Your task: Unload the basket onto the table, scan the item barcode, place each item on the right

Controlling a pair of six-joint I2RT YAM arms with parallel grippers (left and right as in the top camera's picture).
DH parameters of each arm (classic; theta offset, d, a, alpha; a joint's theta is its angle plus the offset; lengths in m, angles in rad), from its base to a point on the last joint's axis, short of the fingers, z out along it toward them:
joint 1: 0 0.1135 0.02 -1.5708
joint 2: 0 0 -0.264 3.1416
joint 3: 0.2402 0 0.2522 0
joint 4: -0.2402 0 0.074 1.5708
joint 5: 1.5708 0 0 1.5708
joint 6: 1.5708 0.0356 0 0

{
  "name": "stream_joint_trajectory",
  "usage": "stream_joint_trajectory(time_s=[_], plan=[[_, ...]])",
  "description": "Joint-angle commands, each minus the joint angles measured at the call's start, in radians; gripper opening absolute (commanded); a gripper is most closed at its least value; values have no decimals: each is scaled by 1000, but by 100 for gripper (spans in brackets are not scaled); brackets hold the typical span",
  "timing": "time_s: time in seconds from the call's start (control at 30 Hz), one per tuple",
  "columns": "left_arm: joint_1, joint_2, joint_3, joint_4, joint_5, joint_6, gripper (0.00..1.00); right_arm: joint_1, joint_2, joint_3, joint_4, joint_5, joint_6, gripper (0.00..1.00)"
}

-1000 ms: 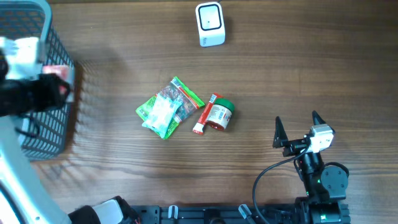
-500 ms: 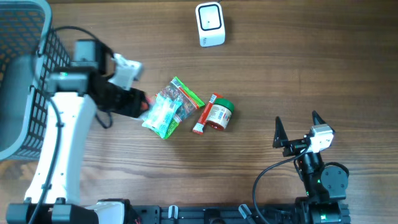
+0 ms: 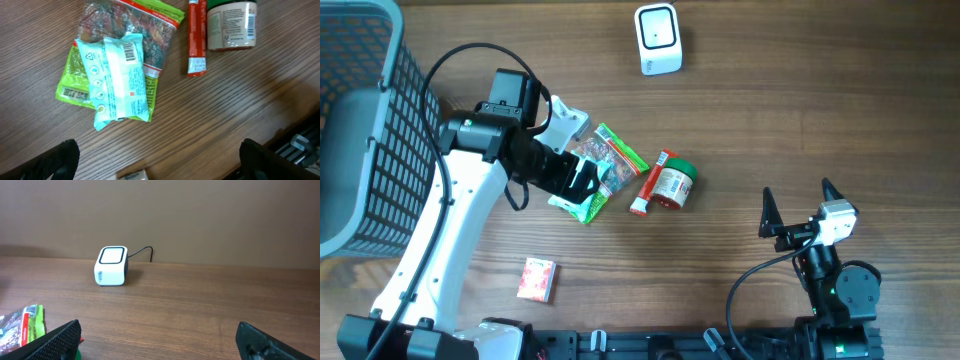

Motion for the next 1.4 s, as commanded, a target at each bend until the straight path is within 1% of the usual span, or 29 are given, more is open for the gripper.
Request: stream_joint_trajectory(time_s=[0.0,1.1,1.13,1.17,1.2,1.27,1.37], plan=[[-4,-2,8,3,-18,2,100,-7,1,-1,3,-5,-6,100],[-4,-2,8,4,-18,2,100,-7,1,-1,3,-5,-6,100],[-4,-2,7,18,-18,11,100,-7,1,-1,3,-5,-6,100],[-4,-2,6,68,-13,8,100,-7,1,-1,3,-5,-6,100],[-4,-2,6,91,10,0,100,-7,1,-1,3,-5,-6,100],[-4,-2,6,92,121,-35,100,-7,1,-1,3,-5,-6,100],[-4,-2,6,74,188,-52,100,-7,1,-1,3,-5,-6,100]])
